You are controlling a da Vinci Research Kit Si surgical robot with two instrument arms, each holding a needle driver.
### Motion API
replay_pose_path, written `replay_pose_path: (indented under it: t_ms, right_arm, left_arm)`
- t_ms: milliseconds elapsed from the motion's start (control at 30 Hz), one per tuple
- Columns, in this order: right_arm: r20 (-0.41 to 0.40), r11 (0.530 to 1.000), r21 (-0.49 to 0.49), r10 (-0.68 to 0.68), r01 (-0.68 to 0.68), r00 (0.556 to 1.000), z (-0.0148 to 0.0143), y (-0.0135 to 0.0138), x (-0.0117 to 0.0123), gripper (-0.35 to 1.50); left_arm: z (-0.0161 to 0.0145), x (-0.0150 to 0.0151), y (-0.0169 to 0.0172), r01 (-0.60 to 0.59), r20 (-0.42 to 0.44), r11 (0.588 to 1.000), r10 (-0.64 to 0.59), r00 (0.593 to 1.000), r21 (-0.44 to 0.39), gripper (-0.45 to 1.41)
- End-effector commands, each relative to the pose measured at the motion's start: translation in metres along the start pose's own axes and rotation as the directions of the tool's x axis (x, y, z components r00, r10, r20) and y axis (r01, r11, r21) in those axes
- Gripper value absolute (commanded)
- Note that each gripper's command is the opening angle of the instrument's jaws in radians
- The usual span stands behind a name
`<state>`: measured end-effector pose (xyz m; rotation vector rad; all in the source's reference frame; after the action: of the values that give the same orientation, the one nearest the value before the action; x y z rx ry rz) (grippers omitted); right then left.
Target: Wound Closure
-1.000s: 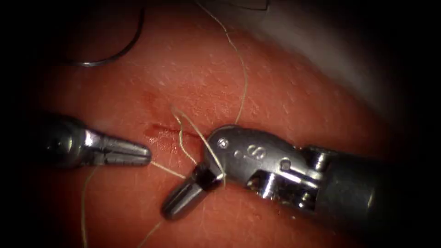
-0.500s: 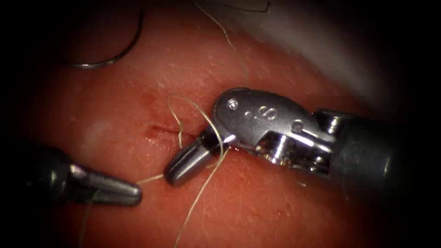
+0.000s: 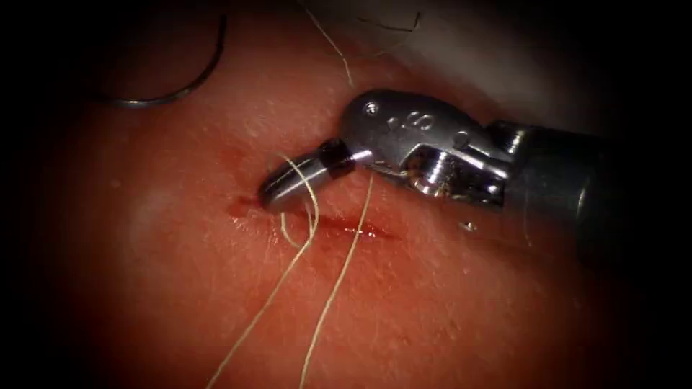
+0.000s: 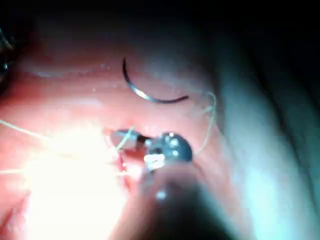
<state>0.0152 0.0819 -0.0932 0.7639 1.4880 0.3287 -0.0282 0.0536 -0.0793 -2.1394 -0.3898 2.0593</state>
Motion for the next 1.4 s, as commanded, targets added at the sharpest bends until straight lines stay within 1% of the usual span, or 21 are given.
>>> replay_pose_path:
  t_ms: [33,167,233,367,433,700,867,1000,1267,1400]
  right_arm:
    - [-0.006,1.0,-0.022,-0.003,0.002,1.0,0.0,0.0011,-0.0001,-0.35]
    - [-0.012,0.998,-0.069,-0.009,0.008,1.0,-0.0003,0.0013,-0.0004,-0.35]
    - [-0.014,0.998,-0.064,-0.008,0.007,1.0,-0.0004,0.0014,-0.0004,-0.35]
    - [-0.011,0.998,-0.063,-0.008,0.007,1.0,-0.0005,0.0016,-0.0004,-0.35]
    - [-0.011,0.998,-0.065,-0.008,0.007,1.0,-0.0005,0.0017,-0.0003,-0.35]
    - [-0.01,0.997,-0.076,-0.007,0.006,1.0,-0.0011,0.0031,0.0,-0.35]
    - [-0.018,0.992,-0.128,-0.006,0.004,1.0,-0.0017,0.0045,0.0002,-0.35]
    - [-0.022,0.987,-0.158,-0.006,0.002,1.0,-0.0014,0.0049,0.0002,-0.35]
    - [-0.02,0.985,-0.173,-0.008,0.004,1.0,-0.0002,0.0059,0.0001,-0.35]
    - [0.005,0.983,-0.184,-0.019,0.02,1.0,-0.0004,0.0064,0.0,-0.35]
  left_arm:
    - [0.0004,-0.0002,0.0013,0.004,0.002,1.0,-0.004,1.0,-0.004,-0.35]
    - [-0.0002,0.0015,0.0033,0.011,-0.004,1.0,-0.011,1.0,-0.015,-0.35]
    - [-0.001,0.0023,0.0038,0.022,-0.008,0.999,-0.022,1.0,-0.025,-0.35]
    - [-0.0022,0.0026,0.0046,0.023,-0.004,1.0,-0.023,1.0,-0.014,-0.35]
    - [-0.0023,0.0026,0.0048,0.022,-0.003,1.0,-0.022,1.0,-0.01,-0.35]
    - [-0.0005,0.003,0.0062,0.02,0.002,1.0,-0.02,1.0,0.005,-0.35]
    - [0.0004,0.0033,0.0074,0.018,0.0,1.0,-0.018,1.0,-0.001,-0.35]
    - [0.0004,0.0035,0.0079,0.018,0.0,1.0,-0.018,1.0,-0.003,-0.35]
    - [0.0007,0.004,0.0092,0.016,0.0,1.0,-0.016,1.0,-0.007,-0.35]
    - [0.0007,0.0033,0.0109,0.017,0.002,1.0,-0.017,1.0,-0.011,-0.35]
